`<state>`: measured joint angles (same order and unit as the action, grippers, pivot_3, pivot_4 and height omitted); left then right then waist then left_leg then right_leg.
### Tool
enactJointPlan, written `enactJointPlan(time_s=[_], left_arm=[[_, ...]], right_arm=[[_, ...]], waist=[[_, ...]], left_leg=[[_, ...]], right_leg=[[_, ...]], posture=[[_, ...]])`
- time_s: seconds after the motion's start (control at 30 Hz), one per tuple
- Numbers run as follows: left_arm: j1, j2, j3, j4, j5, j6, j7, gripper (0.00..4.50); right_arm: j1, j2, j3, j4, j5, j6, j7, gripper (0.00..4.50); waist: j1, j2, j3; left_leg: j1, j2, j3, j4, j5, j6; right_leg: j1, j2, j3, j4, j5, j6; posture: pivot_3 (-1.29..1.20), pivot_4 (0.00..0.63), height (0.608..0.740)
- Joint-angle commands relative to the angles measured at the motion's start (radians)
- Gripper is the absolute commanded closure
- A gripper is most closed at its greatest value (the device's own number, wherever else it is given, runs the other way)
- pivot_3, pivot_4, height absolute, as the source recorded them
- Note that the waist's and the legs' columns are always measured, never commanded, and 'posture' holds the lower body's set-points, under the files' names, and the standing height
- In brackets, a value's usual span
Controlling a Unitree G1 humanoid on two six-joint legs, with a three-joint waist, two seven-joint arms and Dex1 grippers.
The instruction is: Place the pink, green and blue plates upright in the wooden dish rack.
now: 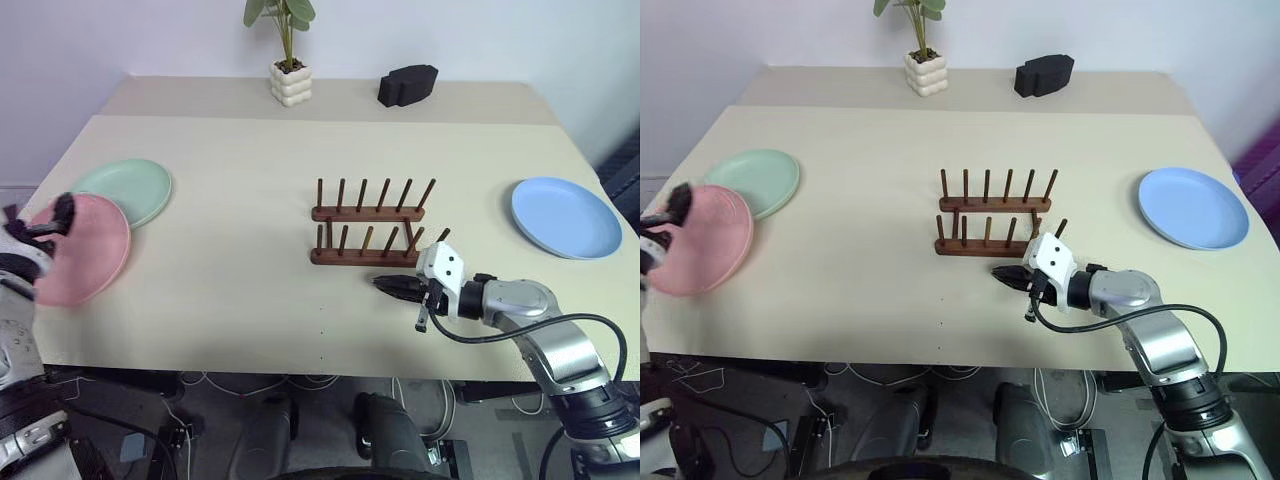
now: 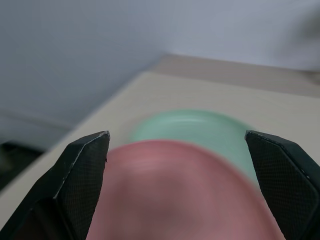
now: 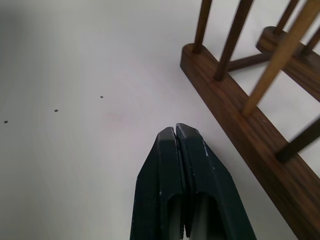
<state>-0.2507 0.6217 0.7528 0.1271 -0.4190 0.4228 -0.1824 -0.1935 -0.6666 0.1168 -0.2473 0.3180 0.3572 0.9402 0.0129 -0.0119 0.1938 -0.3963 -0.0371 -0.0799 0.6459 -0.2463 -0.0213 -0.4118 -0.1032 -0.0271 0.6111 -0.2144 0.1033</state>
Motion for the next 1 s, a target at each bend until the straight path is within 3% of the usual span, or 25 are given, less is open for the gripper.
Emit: enactJointPlan(time_s=[0.03, 0.43, 0.67, 0.77, 1.0], left_arm=[[-0.024, 0.018, 0.094, 0.044, -0.002, 0.038, 0.139, 0.05], [-0.008, -0.010, 0.081, 0.095, -0.078, 0.282, 0.195, 0.05], [0.002, -0.048, 0.120, 0.098, -0.123, 0.333, 0.224, 0.05], [0.008, -0.052, 0.121, 0.099, -0.129, 0.332, 0.228, 0.83], [0.018, -0.064, 0.124, 0.105, -0.137, 0.303, 0.223, 4.16]], right_arm=[[-0.018, 0.012, 0.002, -0.007, -0.002, -0.024, 0.006, 4.50], [0.011, 0.018, -0.008, -0.019, -0.007, -0.026, -0.006, 4.50], [0.026, 0.019, -0.010, -0.020, -0.010, -0.032, -0.012, 4.50], [0.024, 0.020, -0.010, -0.017, -0.011, -0.032, -0.011, 4.50], [0.018, 0.020, -0.010, -0.007, -0.013, -0.037, -0.005, 4.50]], waist=[[0.000, -0.001, 0.000], [-0.001, -0.003, -0.001], [-0.002, -0.003, -0.001], [-0.002, -0.003, -0.001], [0.001, -0.003, -0.001]], left_leg=[[0.000, 0.000, 0.000, 0.000, 0.000, 0.000], [0.000, 0.000, 0.000, 0.000, 0.000, -0.001], [0.000, 0.000, 0.000, 0.000, -0.001, -0.002], [0.001, 0.000, 0.000, 0.000, -0.001, -0.002], [0.001, 0.000, 0.000, 0.000, -0.001, -0.002]], right_leg=[[0.000, 0.000, 0.000, 0.000, 0.000, 0.000], [0.000, 0.000, 0.000, 0.000, 0.000, 0.000], [0.000, 0.000, 0.000, 0.000, 0.000, 0.000], [0.000, 0.000, 0.000, 0.000, -0.002, -0.003], [0.000, -0.001, 0.000, 0.000, -0.002, -0.003]], posture=[[0.00, 0.150, 0.739], [0.00, 0.150, 0.739], [0.00, 0.150, 0.739], [0.00, 0.150, 0.739], [0.00, 0.150, 0.739]])
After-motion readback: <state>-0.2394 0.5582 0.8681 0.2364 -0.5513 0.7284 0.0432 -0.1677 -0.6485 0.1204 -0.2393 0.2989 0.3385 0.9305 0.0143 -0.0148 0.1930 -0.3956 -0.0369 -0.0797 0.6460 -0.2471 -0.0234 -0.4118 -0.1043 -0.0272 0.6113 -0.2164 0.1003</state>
